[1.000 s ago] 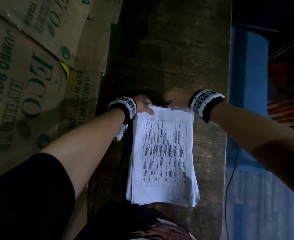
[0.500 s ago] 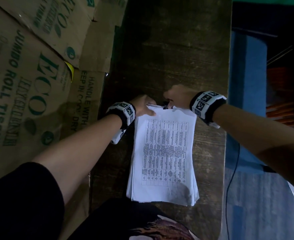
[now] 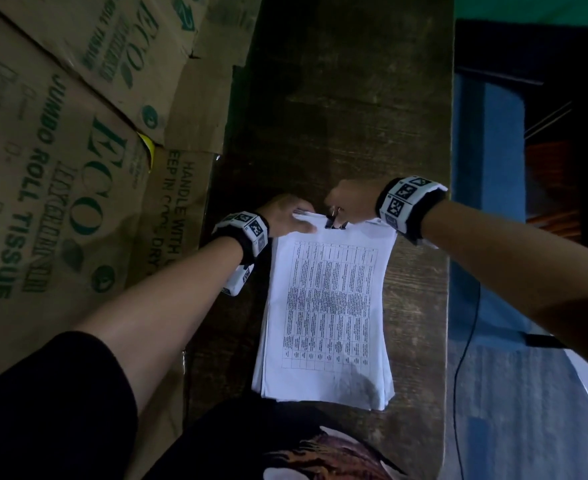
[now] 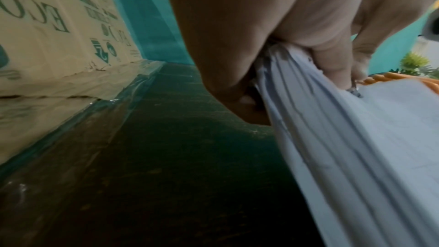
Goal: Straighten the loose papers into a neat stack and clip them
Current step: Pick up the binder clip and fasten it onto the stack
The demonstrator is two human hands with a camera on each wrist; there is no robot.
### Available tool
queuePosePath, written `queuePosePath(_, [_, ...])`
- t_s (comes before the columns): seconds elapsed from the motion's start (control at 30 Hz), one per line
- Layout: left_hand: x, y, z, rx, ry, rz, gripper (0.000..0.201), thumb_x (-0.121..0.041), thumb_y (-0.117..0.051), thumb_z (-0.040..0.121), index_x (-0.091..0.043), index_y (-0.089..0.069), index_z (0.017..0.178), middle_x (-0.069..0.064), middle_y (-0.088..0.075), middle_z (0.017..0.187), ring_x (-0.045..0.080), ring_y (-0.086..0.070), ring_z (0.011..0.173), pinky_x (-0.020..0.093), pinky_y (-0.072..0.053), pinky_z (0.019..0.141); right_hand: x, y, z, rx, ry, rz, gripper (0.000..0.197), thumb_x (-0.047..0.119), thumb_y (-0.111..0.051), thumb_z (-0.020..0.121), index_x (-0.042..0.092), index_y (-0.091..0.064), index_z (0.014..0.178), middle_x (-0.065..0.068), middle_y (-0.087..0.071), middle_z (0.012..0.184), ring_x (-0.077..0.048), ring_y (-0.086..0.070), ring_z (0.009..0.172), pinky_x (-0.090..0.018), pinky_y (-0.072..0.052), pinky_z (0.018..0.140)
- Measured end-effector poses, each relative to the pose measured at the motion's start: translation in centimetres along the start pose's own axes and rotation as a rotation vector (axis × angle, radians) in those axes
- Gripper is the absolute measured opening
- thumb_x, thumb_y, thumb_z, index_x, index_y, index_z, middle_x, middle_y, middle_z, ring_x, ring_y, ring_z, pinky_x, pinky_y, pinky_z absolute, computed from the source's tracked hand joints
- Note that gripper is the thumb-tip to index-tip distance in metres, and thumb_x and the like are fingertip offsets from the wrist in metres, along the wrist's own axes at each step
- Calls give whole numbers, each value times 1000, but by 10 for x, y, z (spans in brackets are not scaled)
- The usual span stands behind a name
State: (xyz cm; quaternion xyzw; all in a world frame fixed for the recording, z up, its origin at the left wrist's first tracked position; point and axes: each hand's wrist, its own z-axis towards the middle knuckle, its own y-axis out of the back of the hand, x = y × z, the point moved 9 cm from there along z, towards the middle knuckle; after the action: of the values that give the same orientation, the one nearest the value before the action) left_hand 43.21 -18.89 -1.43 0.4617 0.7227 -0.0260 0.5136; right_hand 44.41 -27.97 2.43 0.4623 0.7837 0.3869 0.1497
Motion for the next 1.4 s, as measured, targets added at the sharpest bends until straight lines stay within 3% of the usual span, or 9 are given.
queuePosePath(0.1, [0, 1, -3, 3, 4, -48, 15, -22, -70, 85, -9, -67, 92, -4, -62, 76, 9, -57, 74, 26, -43, 73, -2, 6, -7, -172, 18, 43, 34, 31, -68, 85, 17, -55, 114, 2, -51, 109, -15, -52, 83, -32, -47, 69])
queuePosePath(0.3, [50, -8, -20, -310, 181, -661, 57, -28, -86, 65, -21, -61, 115, 1, -65, 117, 16, -58, 110, 31, -49, 92, -14, -5, -26, -376, -152, 315, 5, 11, -57, 91, 8, -60, 89, -1, -56, 90, -22, -56, 84, -29, -38, 66])
queuePosePath(0.53, [53, -38, -35, -466, 227, -813, 18, -25, -73, 82, -35, -62, 92, -10, -67, 100, 8, -61, 98, 29, -49, 84, 1, -43, -51, -726, -102, 405, 4, 2, -60, 84, 2, -60, 81, -16, -61, 84, -33, -60, 72, -44, -51, 63])
queuePosePath(0.7, [52, -34, -34, -494, 203, -803, 17, -26, -76, 78, -29, -67, 92, -8, -71, 91, 12, -65, 94, 30, -49, 82, -2, -67, -59, -658, -235, 243, 39, 37, -72, 80, 16, -63, 112, -7, -57, 118, -29, -53, 110, -45, -41, 90])
queuePosePath(0.87, [42, -30, -40, -479, 121, -832, 26, -27, -78, 74, -22, -71, 98, 0, -74, 100, 19, -68, 101, 36, -50, 91, -11, -56, -48, -493, -229, 339, 84, 42, -74, 77, 22, -32, 147, 2, -34, 152, -18, -27, 140, -45, -19, 110])
queuePosePath(0.97, [32, -28, -45, -433, 81, -843, 23, -26, -77, 75, -27, -72, 97, 0, -74, 102, 18, -69, 100, 37, -53, 87, -15, -40, -40, -354, -195, 319, 81, 43, -80, 70, 26, -43, 140, 2, -53, 138, -17, -46, 129, -42, -17, 108])
queuePosePath(1.13, [14, -21, -58, -407, 36, -849, 40, -33, -82, 67, -18, -70, 102, 9, -72, 108, 24, -68, 103, 44, -54, 91, -10, -13, -36, -139, -89, 536, 27, 16, -84, 66, 19, -65, 85, 1, -69, 91, -24, -64, 93, -40, -50, 87])
queuePosePath(1.27, [26, -41, -76, -287, 78, -854, 65, -24, -92, 52, -22, -64, 111, 4, -70, 114, 18, -66, 107, 43, -54, 92, -14, 16, -52, -247, -89, 608, 26, 8, -83, 66, 14, -70, 88, -2, -70, 88, -21, -65, 88, -45, -53, 85])
queuePosePath(1.4, [49, -74, -94, -315, 182, -741, 44, -1, -83, 67, -20, -65, 103, 0, -70, 105, 13, -68, 100, 43, -50, 98, -31, 36, -76, -482, -102, 592, 33, 19, -83, 68, 23, -67, 96, 2, -70, 96, -21, -63, 97, -49, -47, 94])
